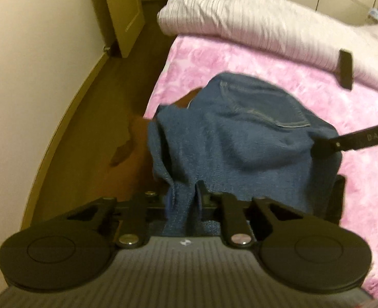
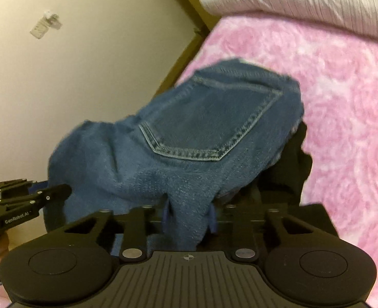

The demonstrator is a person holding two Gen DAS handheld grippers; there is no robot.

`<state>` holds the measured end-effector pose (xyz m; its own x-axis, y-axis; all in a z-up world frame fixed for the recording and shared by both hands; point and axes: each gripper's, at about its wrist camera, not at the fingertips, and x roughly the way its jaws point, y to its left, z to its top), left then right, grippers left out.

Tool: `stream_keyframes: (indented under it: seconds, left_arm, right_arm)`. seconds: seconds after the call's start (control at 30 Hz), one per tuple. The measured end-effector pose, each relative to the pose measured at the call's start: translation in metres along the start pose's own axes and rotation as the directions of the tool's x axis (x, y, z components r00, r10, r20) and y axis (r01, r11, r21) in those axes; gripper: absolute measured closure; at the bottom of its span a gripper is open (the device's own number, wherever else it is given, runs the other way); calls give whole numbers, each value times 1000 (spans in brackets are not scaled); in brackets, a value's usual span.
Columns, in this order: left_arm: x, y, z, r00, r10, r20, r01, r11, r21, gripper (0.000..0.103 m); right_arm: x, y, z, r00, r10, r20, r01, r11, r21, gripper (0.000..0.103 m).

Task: Fold clothes
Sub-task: 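Grasp the blue jeans with the left gripper while the right gripper grasps them too, then lift the jeans off the pile with both grippers and carry them onto the bed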

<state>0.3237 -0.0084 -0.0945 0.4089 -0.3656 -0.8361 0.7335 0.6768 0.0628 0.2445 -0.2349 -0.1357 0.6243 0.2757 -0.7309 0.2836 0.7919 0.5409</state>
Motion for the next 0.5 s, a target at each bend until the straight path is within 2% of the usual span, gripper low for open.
stream_keyframes:
  seconds: [0.2, 0.37, 0.5]
  left_arm:
    - [-51, -18, 26, 988, -33, 150, 22, 997, 75, 92]
    - [-96, -52, 61, 956, -102, 275, 58, 985, 165, 92]
    - [-122, -106, 86, 924, -207, 320, 123, 957, 262, 92]
  right_arm:
    - [-60, 25, 24, 987, 88, 134, -84, 996, -32, 84]
    - [-139, 32, 30, 948, 139, 287, -139, 990, -23, 84]
    - [-211, 26, 12, 912, 114, 394, -127, 992, 8, 85]
